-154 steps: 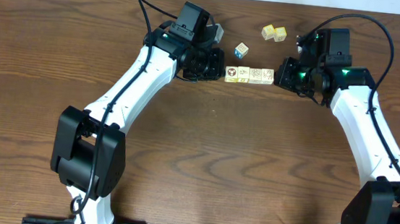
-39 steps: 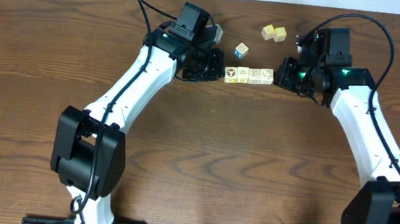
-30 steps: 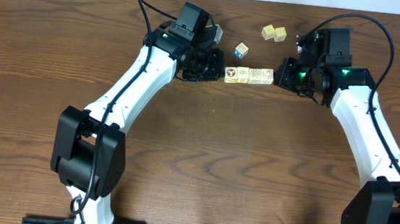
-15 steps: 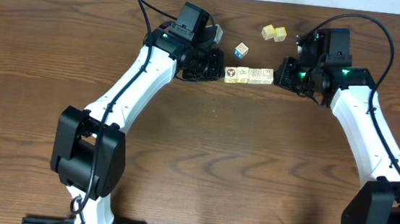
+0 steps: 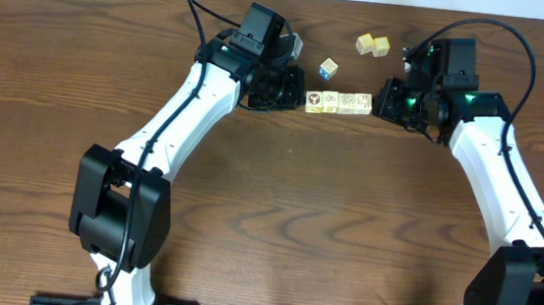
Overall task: Lift 4 blocks
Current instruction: 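Hold the four-block row clamped between left and right grippers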
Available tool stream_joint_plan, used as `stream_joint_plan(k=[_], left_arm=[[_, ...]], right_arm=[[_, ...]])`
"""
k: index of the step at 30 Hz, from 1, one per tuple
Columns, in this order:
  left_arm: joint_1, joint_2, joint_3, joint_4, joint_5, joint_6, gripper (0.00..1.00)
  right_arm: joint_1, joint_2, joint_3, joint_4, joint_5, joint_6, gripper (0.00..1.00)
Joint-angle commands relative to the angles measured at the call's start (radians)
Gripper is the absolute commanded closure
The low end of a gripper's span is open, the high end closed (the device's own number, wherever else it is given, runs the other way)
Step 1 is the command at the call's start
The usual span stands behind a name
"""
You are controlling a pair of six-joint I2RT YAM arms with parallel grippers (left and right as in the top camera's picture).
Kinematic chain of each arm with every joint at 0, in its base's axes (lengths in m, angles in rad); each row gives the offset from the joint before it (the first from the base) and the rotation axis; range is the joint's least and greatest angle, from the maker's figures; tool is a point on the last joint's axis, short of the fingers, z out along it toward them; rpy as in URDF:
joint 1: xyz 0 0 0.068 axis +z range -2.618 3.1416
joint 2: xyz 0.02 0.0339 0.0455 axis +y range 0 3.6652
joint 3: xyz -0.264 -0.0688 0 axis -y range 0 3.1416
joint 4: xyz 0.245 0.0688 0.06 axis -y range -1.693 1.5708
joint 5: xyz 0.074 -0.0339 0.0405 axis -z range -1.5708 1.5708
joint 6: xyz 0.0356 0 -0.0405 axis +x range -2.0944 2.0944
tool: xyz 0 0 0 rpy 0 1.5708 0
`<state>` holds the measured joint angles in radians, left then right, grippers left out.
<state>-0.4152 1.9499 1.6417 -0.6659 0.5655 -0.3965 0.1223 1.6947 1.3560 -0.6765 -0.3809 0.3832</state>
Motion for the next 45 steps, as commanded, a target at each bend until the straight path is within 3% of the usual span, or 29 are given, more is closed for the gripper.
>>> stream_joint_plan(k=[1, 45], left_arm=[[-0.047, -0.031, 0.012, 0.017, 0.108, -0.006, 0.93], [-0.074, -0.031, 0.011, 0.022, 0.1, -0.006, 0.93]], right_arm=[[0.056, 0.007, 0.004, 0.008, -0.166, 0.013, 0.99], [0.069, 0.007, 0.003, 0.007, -0.158, 0.013, 0.99]])
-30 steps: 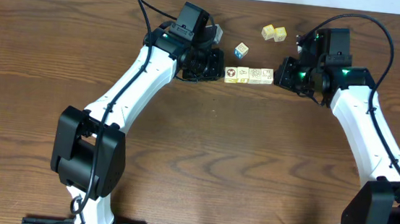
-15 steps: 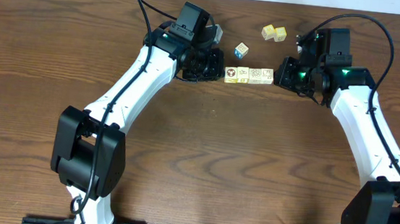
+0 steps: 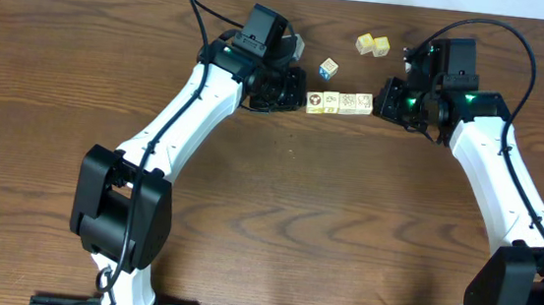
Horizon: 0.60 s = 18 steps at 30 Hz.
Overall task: Lift 4 blocks
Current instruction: 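Hold the four-block row clamped between left and right grippers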
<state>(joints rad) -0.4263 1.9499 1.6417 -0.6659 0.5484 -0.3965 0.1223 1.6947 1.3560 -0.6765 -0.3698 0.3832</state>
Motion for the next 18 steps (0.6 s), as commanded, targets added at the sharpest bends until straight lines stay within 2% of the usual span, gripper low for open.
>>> stream_joint_plan(k=[1, 18], left_arm=[[-0.063, -0.031, 0.011, 0.024, 0.117, -0.006, 0.93], [-0.063, -0.023, 0.011, 0.024, 0.114, -0.007, 0.93]], right_arm=[[0.074, 0.007, 0.003, 0.007, -0.168, 0.013, 0.99], [0.095, 0.009, -0.004, 0.006, -0.127, 0.013, 0.99]])
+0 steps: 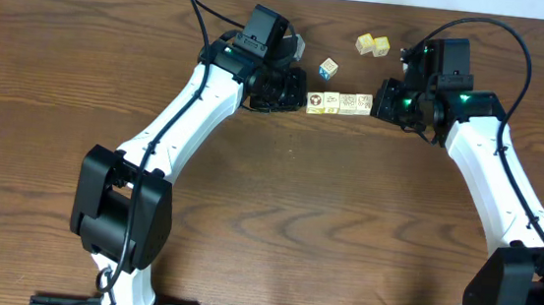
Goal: Lift 4 blocks
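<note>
A short row of several pale wooden blocks (pixel 339 102) lies end to end on the table at the back centre. My left gripper (pixel 297 97) sits at the row's left end, touching or nearly touching the first block. At the right end of the row is my right gripper (pixel 379 100), right up against the last block. Both sets of dark fingers are low at the table. Whether they are open or shut does not show from above.
A blue-and-white block (pixel 329 69) lies just behind the row. Two yellow blocks (pixel 372 45) sit side by side further back. The brown wooden table (pixel 276 222) stretches wide in front of the arms.
My right arm has shifted slightly left, bringing its gripper closer against the right end of the row. The left arm and the blocks look unchanged.
At the oldest moment both grippers flanked the row, left at its left end and right a little off its right end. At the later moment the picture was almost the same. Now the right gripper is tighter on the row, which still lies on the table.
</note>
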Available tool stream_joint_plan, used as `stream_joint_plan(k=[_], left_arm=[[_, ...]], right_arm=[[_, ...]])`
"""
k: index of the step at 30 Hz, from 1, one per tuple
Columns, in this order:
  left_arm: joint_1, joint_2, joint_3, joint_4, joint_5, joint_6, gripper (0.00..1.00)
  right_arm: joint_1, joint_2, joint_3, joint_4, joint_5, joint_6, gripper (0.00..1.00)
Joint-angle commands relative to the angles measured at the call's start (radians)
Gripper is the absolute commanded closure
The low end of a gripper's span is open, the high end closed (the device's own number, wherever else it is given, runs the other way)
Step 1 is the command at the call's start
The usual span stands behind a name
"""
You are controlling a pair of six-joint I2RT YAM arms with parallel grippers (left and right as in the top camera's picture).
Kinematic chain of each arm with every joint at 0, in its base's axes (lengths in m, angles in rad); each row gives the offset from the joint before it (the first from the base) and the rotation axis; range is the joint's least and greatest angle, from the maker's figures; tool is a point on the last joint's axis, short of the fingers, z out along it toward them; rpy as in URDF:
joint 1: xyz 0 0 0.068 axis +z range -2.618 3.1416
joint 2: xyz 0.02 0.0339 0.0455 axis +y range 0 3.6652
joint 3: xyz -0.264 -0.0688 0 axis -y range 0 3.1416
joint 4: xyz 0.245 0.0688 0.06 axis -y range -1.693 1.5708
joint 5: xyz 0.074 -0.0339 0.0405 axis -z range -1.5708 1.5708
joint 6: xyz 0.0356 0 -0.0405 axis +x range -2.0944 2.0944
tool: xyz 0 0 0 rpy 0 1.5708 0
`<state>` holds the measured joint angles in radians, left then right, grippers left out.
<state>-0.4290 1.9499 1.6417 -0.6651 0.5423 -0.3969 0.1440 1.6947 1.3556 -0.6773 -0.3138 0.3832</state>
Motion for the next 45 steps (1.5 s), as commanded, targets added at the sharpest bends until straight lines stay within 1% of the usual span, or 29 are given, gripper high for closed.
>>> stream_joint_plan(k=[1, 19, 25, 34, 45], left_arm=[[-0.06, -0.021, 0.011, 0.023, 0.12, -0.009, 0.93], [-0.06, -0.008, 0.011, 0.023, 0.119, -0.02, 0.93], [-0.06, -0.007, 0.011, 0.019, 0.087, -0.021, 0.93], [-0.06, -0.004, 0.011, 0.02, 0.048, -0.028, 0.93], [-0.061, 0.039, 0.011, 0.019, 0.049, -0.04, 0.93]], right_arm=[[0.072, 0.01, -0.006, 0.007, -0.184, 0.013, 0.99], [0.045, 0.033, -0.028, 0.024, -0.217, -0.006, 0.99], [0.045, 0.078, -0.028, 0.055, -0.291, -0.015, 0.99], [0.042, 0.092, -0.028, 0.068, -0.29, -0.021, 0.99], [0.04, 0.092, -0.028, 0.081, -0.298, -0.021, 0.99]])
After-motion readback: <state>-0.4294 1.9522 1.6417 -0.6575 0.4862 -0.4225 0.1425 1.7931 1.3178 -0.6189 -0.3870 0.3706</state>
